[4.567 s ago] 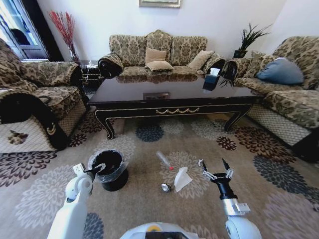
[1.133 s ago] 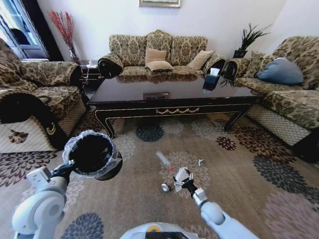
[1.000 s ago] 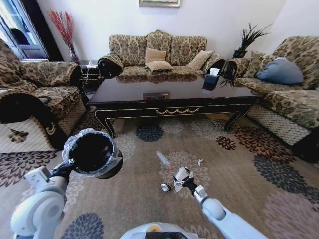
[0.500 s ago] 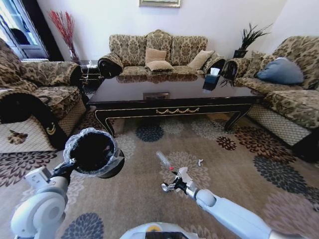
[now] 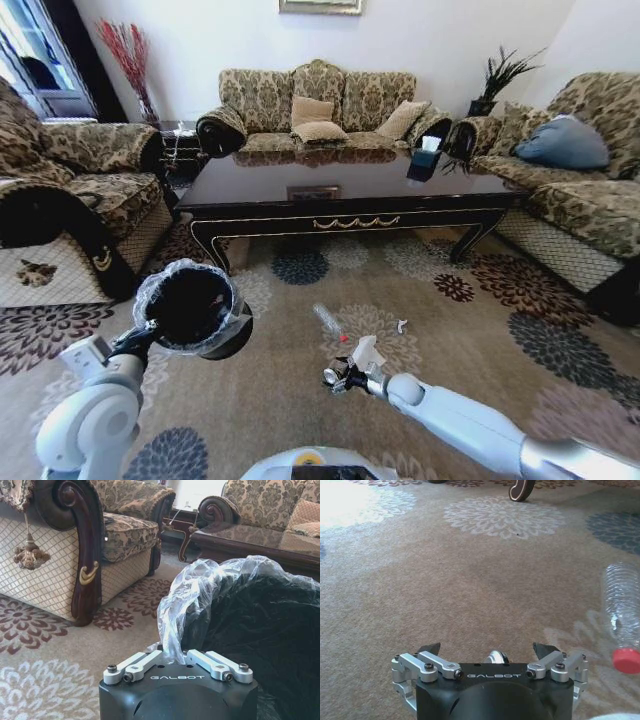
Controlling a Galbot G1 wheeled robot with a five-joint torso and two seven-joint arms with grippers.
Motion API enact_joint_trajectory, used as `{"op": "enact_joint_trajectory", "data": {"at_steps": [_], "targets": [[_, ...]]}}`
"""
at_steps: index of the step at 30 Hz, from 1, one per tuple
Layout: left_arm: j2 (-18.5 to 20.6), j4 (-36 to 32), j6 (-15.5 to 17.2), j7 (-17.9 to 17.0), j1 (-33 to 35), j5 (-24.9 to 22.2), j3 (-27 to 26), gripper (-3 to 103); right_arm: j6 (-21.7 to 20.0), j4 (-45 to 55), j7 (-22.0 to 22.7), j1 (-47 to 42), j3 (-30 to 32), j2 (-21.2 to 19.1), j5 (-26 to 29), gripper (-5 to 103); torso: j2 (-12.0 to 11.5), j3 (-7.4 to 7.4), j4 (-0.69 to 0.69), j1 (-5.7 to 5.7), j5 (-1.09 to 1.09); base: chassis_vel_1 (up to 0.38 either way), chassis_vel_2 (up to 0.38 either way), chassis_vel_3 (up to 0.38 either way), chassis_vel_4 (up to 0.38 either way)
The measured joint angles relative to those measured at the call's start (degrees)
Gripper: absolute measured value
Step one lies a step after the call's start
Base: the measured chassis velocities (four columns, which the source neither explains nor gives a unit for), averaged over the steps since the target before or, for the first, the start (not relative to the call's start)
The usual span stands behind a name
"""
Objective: Move to the front of the table and pick up the trash from the floor, then place it into the trash bin.
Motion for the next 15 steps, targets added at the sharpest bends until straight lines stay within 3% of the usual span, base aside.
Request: {"op": "enact_joint_trajectory", "data": {"at_steps": [6, 15], "targets": [[0.0, -0.5, 0.0, -0.1, 0.4, 0.0, -0.2, 2, -0.1, -2.0, 1.1, 0.1, -0.4, 1.3, 1.3, 100, 0.0, 0.00, 0.00, 0.00, 0.00, 0.000, 0.000, 0.000, 0.000], [-0.3, -0.7, 0.0, -0.3, 0.7, 0.3, 0.1, 2, -2.8, -1.0, 6.4, -2.5, 0.5, 1.2, 7.5, 100, 0.0, 0.00, 0.00, 0.00, 0.00, 0.000, 0.000, 0.000, 0.000]]}}
